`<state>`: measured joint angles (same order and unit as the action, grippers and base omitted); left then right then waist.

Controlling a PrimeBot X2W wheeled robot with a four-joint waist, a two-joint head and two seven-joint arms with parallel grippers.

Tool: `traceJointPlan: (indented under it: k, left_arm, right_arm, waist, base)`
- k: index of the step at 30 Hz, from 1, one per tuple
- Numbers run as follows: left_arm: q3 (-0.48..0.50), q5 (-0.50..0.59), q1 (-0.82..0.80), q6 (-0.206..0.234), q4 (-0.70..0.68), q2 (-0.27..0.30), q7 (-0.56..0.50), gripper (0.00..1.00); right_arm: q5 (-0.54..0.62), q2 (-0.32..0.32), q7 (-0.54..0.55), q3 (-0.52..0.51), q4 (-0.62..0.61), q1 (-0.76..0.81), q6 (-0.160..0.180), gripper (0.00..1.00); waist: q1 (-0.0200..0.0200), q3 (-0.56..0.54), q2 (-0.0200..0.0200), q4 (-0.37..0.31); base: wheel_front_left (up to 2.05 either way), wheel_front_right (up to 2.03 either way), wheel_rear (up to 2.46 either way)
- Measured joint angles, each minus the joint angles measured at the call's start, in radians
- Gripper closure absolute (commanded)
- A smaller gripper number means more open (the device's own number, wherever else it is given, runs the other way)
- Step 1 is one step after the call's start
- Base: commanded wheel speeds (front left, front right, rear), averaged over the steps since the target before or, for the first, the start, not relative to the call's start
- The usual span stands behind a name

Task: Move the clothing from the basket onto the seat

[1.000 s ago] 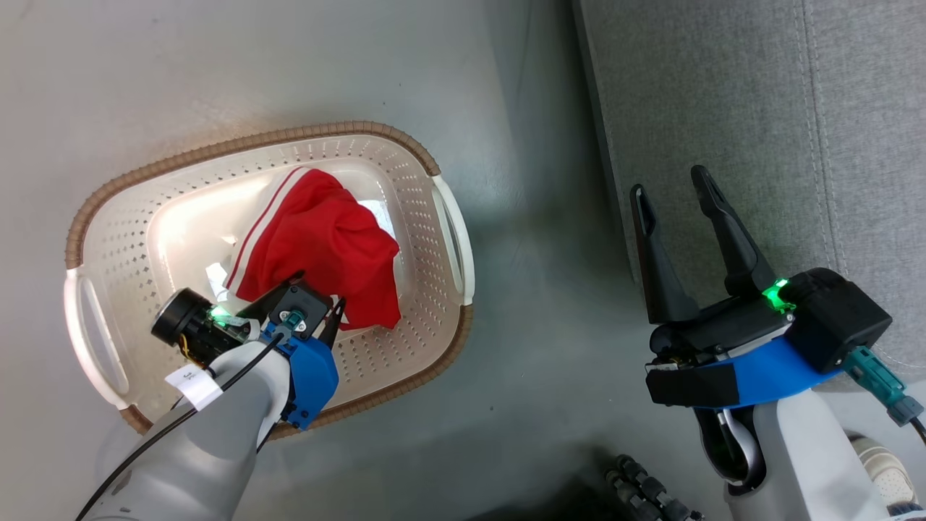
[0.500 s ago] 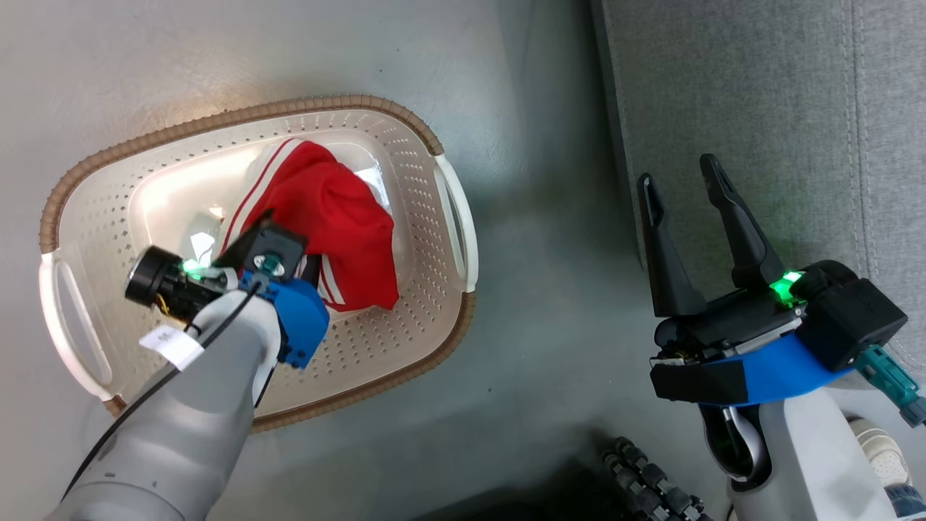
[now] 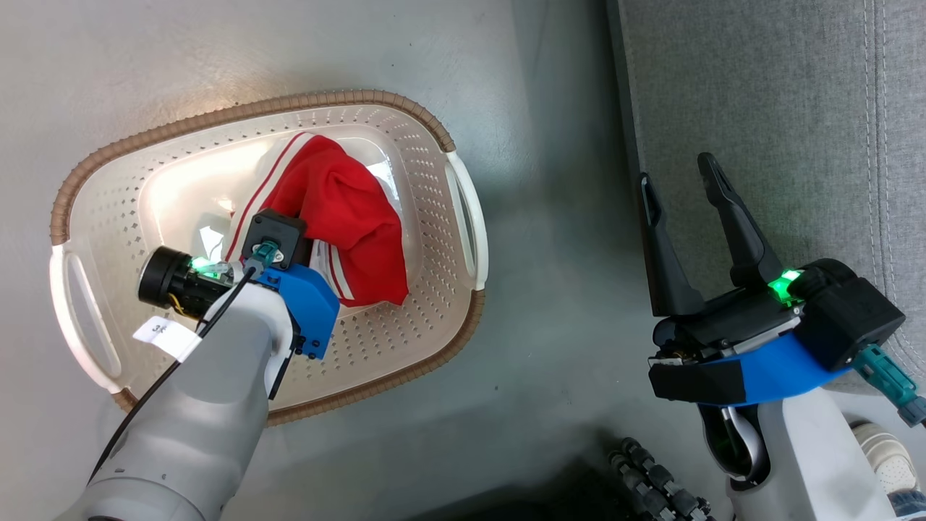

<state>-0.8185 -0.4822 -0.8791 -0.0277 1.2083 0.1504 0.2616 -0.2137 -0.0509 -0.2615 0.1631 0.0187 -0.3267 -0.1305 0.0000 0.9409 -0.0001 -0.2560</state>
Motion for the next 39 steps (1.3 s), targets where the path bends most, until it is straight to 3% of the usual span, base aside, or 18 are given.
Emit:
traceJointPlan:
  k: [19,39]
  left_arm:
    - [-0.001,0.000,0.022,-0.027,0.012,-0.011,0.000,1.00]
    - [0.029,-0.008,0.260,-0.094,-0.130,-0.020,0.000,1.00]
  right_arm:
    - [0.009,0.000,0.000,0.016,0.030,-0.015,0.000,0.00]
    - [0.054,0.001,0.023,0.020,0.109,0.050,0.000,0.00]
  waist:
    - [0.0000,-0.069,0.0000,0.013]
    - [-0.0002,-0.434,0.0001,0.086]
  base:
    - [0.00,0.00,0.00]
    - [0.00,0.00,0.00]
